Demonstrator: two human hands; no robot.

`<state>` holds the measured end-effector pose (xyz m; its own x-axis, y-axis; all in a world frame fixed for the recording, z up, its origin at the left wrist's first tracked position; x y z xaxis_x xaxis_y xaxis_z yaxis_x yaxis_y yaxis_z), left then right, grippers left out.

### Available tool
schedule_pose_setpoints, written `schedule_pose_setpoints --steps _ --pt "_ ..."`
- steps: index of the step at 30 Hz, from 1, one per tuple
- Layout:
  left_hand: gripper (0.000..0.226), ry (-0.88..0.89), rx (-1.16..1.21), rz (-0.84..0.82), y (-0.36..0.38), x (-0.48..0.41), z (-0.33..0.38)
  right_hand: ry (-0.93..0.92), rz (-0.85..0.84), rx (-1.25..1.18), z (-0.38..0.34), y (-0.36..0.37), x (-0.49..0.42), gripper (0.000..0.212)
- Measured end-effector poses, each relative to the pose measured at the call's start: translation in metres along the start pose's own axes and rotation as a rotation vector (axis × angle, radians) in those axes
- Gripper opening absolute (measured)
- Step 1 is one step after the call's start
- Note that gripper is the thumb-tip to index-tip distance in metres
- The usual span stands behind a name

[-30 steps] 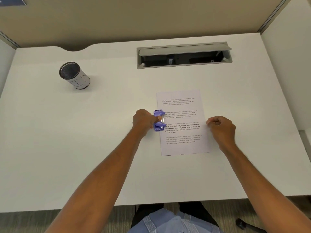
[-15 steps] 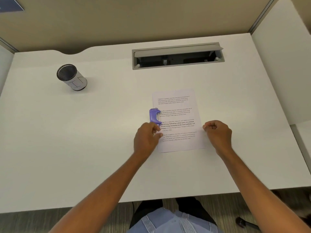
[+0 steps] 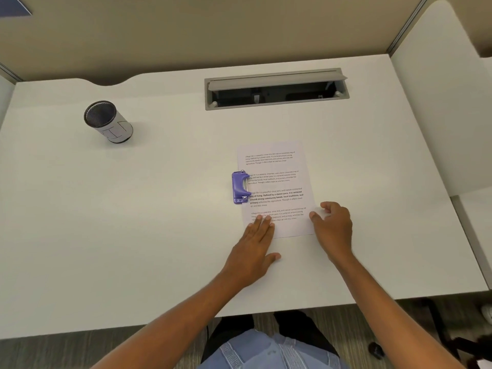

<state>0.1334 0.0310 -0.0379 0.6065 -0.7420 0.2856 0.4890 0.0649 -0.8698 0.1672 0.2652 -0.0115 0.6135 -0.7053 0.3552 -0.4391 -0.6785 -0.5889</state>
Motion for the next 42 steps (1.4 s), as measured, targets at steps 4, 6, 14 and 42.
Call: schedule_pose_setpoints --steps 4,6,14,42 --pt "0.086 0.011 0.005 -0.007 0.004 0.000 -0.003 0.001 0.006 -0.015 -0.005 0.006 0.001 0.039" --pt "0.088 0.020 -0.009 -0.021 0.005 0.001 -0.003 0.010 0.008 -0.030 -0.005 0.008 0.000 0.039" --pt "0.092 0.048 -0.049 -0.027 0.012 0.003 -0.003 0.085 -0.052 -0.255 -0.011 0.018 -0.007 0.049" --pt "0.022 -0.786 0.840 0.366 -0.055 -0.013 -0.016 0.145 -0.324 -0.617 0.006 -0.050 -0.057 0.030"
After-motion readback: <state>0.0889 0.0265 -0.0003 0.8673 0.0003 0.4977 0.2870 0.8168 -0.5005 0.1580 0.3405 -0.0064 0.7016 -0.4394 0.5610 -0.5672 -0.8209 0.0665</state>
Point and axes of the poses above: each hand's wrist, its own x-axis away from the middle knuckle, its own y-axis out of the palm, z = x × y, the point moved 3 cm from there along -x, towards the middle knuckle, and after that the axes turned 6 degrees about -x, right-handed, at the moved point
